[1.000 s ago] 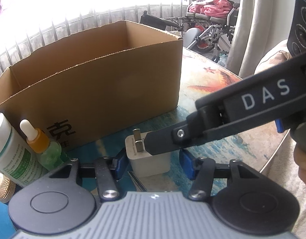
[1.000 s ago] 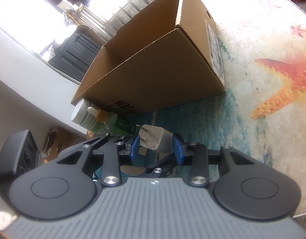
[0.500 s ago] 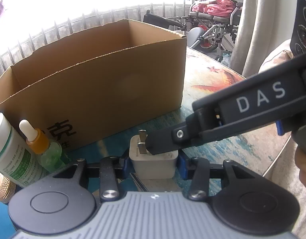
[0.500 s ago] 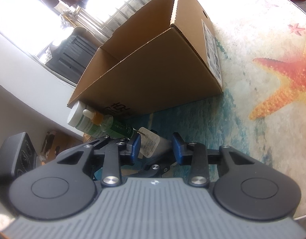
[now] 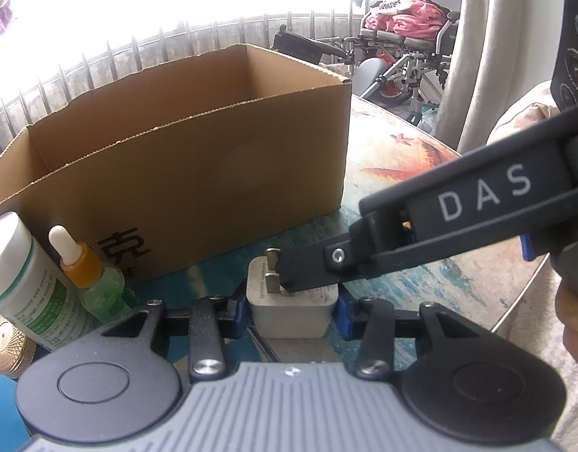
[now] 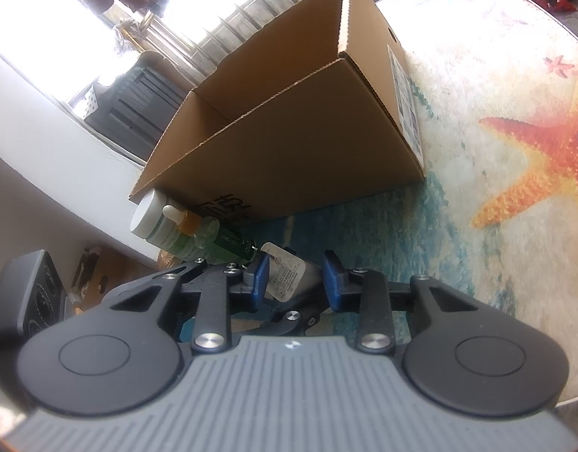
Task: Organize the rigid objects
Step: 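Close the right gripper on the white plug charger, then lift the charger with the right gripper and release it into the box, then move the right gripper to the green dropper bottle and close on it, then carry the dropper bottle with the right gripper into the box and release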
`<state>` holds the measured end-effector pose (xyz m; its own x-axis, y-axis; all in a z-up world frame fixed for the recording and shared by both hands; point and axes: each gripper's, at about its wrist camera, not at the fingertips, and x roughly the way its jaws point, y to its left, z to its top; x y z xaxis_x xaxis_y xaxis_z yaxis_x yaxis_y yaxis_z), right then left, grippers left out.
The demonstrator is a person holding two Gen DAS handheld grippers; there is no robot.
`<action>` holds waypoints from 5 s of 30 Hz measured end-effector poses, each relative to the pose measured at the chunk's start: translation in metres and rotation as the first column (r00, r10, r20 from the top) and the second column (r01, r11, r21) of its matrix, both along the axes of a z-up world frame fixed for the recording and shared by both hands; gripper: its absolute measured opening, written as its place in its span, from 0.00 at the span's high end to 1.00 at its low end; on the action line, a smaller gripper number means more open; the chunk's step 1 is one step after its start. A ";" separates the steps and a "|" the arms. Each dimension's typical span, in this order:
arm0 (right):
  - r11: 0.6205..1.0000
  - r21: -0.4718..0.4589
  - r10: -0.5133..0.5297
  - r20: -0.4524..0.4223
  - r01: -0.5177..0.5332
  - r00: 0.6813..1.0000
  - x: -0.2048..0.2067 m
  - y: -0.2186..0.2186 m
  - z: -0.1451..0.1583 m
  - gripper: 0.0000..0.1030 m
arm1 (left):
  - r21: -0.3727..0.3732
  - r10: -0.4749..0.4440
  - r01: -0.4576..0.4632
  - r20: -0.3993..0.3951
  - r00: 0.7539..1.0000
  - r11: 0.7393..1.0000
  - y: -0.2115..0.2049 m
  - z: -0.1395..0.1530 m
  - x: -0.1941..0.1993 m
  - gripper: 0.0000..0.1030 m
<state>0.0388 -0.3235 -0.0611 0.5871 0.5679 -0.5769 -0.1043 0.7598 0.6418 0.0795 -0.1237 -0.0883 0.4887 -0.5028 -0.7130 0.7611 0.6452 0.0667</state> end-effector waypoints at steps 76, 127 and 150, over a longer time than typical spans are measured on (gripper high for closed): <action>0.973 0.126 0.192 0.020 -0.193 0.981 0.265 0.019 0.103 0.70 | 0.018 0.242 -0.249 -0.315 0.918 0.968 -0.013 0.116 0.265 0.22; 0.889 -0.359 0.374 0.215 -0.284 0.902 0.063 0.143 0.056 0.92 | -0.019 0.091 -0.090 0.193 0.977 0.996 0.077 0.028 0.004 0.47; 0.942 -0.235 0.286 0.199 -0.238 0.937 0.050 0.096 0.045 0.93 | 0.075 0.160 -0.178 0.199 0.967 0.981 0.062 0.003 0.024 0.67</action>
<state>0.0886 -0.2276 -0.0164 0.5620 0.6035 -0.5656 -0.4420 0.7971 0.4114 0.1034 -0.0615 -0.0851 0.6930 -0.3379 -0.6369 0.6085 0.7479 0.2653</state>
